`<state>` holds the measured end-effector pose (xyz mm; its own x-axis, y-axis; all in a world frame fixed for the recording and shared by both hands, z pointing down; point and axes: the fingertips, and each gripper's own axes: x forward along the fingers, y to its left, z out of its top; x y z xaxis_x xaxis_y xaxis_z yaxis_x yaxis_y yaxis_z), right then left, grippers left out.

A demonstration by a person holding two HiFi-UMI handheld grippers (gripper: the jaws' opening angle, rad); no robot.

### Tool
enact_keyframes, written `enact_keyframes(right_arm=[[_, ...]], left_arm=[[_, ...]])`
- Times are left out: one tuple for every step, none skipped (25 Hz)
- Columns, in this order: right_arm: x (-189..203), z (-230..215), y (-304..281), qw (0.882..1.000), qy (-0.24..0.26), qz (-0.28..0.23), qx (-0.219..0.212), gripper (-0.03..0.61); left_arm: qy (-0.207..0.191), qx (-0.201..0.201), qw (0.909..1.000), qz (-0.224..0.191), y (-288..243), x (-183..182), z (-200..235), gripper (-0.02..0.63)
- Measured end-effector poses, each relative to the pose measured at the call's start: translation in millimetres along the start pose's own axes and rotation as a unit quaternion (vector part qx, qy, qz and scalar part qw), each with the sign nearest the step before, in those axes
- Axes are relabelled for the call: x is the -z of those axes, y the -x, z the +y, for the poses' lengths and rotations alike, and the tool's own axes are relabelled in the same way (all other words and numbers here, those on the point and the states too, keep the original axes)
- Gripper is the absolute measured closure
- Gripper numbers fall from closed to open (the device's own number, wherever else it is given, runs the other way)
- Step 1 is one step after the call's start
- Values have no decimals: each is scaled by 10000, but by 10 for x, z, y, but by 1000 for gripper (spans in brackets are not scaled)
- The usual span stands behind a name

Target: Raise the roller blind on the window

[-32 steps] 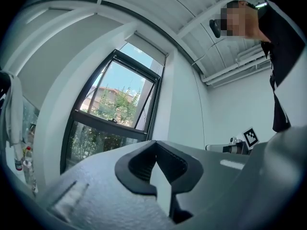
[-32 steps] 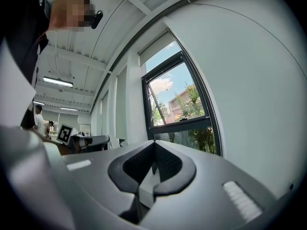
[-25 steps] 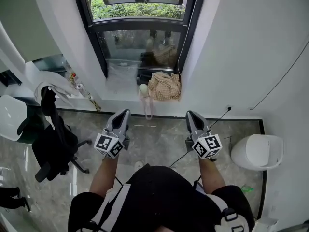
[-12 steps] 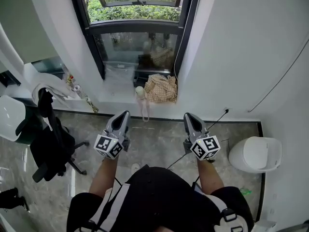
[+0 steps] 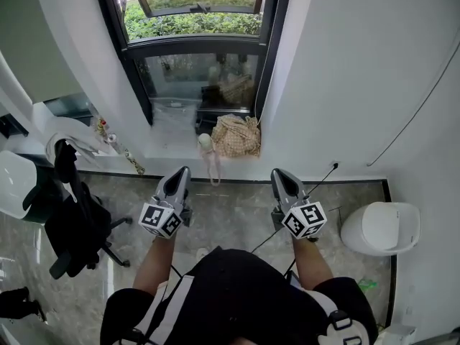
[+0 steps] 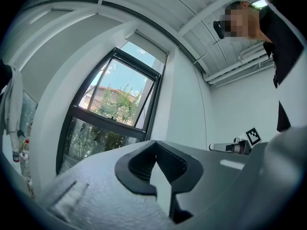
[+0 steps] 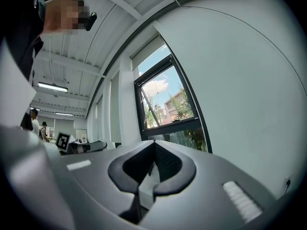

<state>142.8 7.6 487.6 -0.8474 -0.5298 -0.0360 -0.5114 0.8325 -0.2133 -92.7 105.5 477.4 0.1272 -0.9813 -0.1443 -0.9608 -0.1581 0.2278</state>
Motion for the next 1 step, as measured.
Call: enact_keyframes(right_arm=[[-8,4,-9,10000,7,-7,-13,578]], left_arm=[[-3,-36,10000,-32,-1,-25,9,612]])
